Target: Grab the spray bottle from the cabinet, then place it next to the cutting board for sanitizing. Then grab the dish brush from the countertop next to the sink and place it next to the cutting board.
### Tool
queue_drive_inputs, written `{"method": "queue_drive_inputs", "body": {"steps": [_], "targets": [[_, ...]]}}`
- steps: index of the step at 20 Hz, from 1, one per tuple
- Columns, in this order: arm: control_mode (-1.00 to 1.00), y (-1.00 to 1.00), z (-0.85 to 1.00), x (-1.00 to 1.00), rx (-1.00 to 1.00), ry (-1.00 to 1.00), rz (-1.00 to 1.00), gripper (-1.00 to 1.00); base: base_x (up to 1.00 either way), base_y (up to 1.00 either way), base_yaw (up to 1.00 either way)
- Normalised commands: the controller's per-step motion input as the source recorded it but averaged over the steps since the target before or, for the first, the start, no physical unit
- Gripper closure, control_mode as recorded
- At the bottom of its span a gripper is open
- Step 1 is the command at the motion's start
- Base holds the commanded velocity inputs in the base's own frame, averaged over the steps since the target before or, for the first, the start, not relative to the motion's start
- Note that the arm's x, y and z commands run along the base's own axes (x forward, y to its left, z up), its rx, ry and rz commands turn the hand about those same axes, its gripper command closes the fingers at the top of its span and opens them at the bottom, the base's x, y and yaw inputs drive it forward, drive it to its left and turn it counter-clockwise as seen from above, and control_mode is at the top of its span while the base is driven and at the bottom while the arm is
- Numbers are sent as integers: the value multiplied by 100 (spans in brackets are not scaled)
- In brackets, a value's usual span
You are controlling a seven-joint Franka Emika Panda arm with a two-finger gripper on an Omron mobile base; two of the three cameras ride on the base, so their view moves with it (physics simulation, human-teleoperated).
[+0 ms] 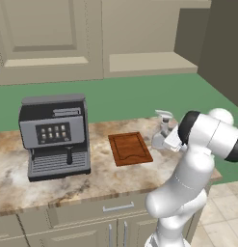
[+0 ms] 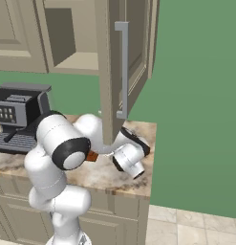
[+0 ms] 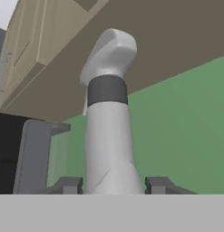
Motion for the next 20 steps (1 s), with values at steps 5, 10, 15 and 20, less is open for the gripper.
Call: {"method": "queue_drive_inputs", "body": {"steps": [5, 10, 15, 20], "targets": [[-100, 0, -19, 0, 0, 0, 0, 100, 0, 0, 0], [-100, 0, -20, 2, 0, 0, 0, 100, 0, 0, 0], [-100, 0, -27, 7, 0, 0, 0, 100, 0, 0, 0], [-100, 0, -26, 0, 0, 0, 0, 100, 0, 0, 0]]}}
